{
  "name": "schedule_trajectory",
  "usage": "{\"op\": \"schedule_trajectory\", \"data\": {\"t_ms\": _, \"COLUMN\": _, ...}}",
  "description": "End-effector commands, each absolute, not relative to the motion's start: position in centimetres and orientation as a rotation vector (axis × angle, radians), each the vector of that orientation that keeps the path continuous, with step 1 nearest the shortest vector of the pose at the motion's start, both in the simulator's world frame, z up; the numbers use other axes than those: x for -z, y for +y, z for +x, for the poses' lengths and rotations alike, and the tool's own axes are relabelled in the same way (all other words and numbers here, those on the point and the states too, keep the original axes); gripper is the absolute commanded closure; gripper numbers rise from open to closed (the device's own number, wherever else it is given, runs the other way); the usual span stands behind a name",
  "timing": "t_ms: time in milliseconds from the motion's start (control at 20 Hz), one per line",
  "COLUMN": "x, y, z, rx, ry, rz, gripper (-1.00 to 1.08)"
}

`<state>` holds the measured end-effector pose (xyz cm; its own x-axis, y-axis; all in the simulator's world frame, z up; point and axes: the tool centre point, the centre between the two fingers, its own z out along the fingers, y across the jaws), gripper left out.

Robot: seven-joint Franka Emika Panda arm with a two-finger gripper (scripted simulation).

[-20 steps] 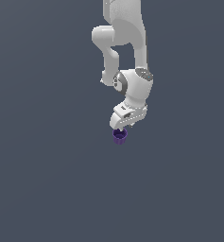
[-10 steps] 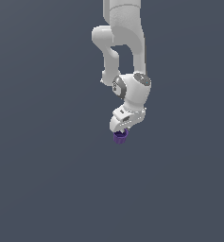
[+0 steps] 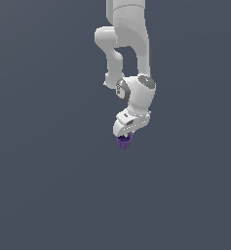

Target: Pick up the object and move it to a goal position.

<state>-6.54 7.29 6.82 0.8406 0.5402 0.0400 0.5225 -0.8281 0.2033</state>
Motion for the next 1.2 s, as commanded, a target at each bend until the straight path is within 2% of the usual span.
{"op": "schedule_trajectory", "data": {"t_ms": 0, "x": -6.9, "y": 7.3, "z": -6.5, "rx": -0.142, "ry": 0.826, "rz": 2.835, "gripper": 1.08}}
{"op": "schedule_trajectory", "data": {"t_ms": 550, "x": -11.3, "y": 7.2, "z": -4.9, "rx": -0.142, "ry": 0.828, "rz": 2.837, "gripper": 1.08}}
{"op": "schedule_trajectory", "data": {"t_ms": 1150, "x": -22.3, "y": 7.0, "z": -0.7, "rx": -0.142, "ry": 0.833, "rz": 2.841, "gripper": 1.08}}
